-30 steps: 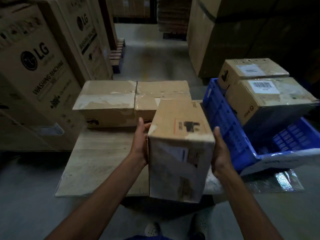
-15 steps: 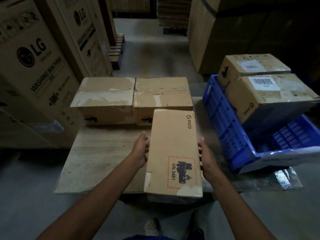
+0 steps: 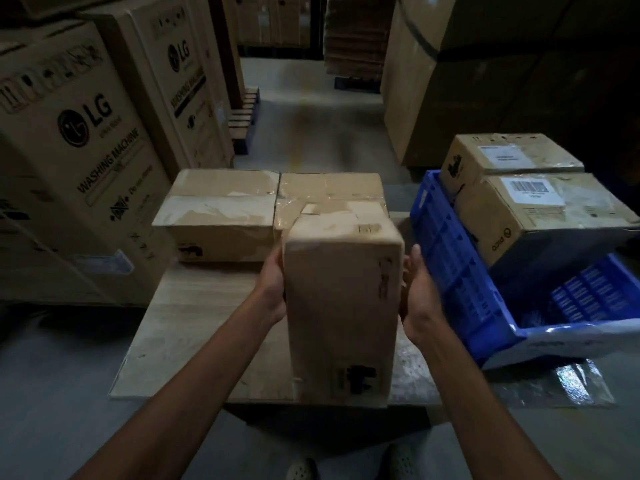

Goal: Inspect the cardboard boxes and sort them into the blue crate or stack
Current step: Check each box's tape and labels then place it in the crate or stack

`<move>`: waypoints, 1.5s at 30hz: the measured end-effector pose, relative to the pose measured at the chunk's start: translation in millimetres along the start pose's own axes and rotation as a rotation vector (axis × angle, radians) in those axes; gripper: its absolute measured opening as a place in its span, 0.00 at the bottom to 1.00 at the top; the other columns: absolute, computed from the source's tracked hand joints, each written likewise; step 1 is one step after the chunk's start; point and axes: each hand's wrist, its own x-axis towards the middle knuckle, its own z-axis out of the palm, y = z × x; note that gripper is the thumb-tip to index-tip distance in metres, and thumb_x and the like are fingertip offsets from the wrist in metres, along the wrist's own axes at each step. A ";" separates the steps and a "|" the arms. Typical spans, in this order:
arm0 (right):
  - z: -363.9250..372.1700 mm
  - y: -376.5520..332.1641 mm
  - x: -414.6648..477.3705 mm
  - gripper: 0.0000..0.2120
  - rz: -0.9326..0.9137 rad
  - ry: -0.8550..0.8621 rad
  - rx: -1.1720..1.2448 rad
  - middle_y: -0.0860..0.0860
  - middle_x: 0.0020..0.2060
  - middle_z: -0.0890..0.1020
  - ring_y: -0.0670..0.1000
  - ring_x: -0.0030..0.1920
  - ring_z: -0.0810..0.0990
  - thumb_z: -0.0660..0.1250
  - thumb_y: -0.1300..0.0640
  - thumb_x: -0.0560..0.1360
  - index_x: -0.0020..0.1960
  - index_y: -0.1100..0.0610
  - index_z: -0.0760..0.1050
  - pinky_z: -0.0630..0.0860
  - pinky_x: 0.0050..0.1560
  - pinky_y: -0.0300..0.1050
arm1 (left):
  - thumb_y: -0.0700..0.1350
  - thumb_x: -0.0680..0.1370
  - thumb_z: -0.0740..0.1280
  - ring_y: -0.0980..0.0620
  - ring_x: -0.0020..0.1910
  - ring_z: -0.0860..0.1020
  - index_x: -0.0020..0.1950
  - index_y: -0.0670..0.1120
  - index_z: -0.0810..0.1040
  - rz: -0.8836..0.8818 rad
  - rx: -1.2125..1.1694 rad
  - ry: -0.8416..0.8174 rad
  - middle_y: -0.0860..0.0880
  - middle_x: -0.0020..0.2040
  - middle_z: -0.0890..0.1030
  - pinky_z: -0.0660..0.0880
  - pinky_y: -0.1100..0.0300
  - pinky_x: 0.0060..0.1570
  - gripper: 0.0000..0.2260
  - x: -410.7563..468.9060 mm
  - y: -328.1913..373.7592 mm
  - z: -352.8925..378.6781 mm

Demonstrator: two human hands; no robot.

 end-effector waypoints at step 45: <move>63.3 -25.2 26.4 0.15 -0.635 -0.053 -1.631 0.51 0.61 0.72 0.53 0.60 0.70 0.55 0.43 0.82 0.63 0.49 0.68 0.74 0.57 0.54 | 0.55 0.84 0.53 0.47 0.71 0.63 0.76 0.52 0.65 0.761 1.974 -0.127 0.47 0.73 0.66 0.66 0.45 0.66 0.21 34.8 34.7 19.4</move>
